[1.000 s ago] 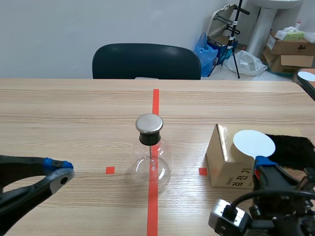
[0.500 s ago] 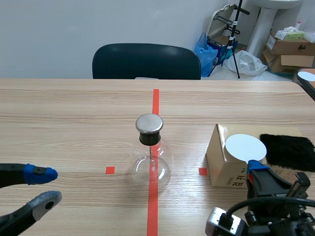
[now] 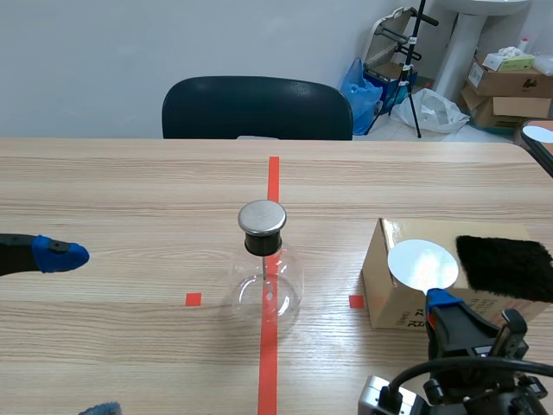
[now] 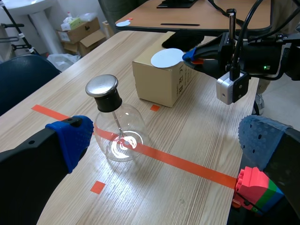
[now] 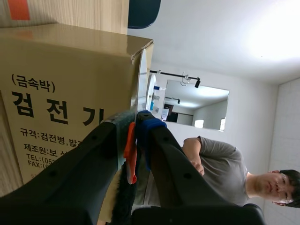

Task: Do the electroscope experiment

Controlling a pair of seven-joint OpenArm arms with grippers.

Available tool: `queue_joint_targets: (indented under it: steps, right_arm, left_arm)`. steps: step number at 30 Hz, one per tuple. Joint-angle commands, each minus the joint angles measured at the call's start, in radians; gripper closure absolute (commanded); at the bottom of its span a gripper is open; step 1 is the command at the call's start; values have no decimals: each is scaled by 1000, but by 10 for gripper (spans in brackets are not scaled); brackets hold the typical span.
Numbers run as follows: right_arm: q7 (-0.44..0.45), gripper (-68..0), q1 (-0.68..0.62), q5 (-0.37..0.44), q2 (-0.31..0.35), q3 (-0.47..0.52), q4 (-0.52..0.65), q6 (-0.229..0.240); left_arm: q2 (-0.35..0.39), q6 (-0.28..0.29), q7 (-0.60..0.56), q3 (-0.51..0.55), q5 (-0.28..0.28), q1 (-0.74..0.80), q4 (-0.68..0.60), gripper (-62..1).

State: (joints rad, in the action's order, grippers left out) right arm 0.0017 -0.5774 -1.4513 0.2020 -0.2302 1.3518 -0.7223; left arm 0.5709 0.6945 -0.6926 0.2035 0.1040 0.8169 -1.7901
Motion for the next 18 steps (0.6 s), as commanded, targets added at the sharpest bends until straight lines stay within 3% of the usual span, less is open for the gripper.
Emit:
queue_joint_targets:
  steps: [1,14,18]
  right_arm:
    - [-2,-10,15,-3,3,8,0,-61]
    - [-2,-11,27,-3,3,9,-20,-61]
    - [-2,-11,26,-4,3,21,-20,-61]
  left_arm:
    - [-2,2,-14,0,-14,-3,-3,-623]
    - [15,2,20,-1,-11,-3,-3,-623]
    - [31,2,20,-1,-35,-3,-3,-623]
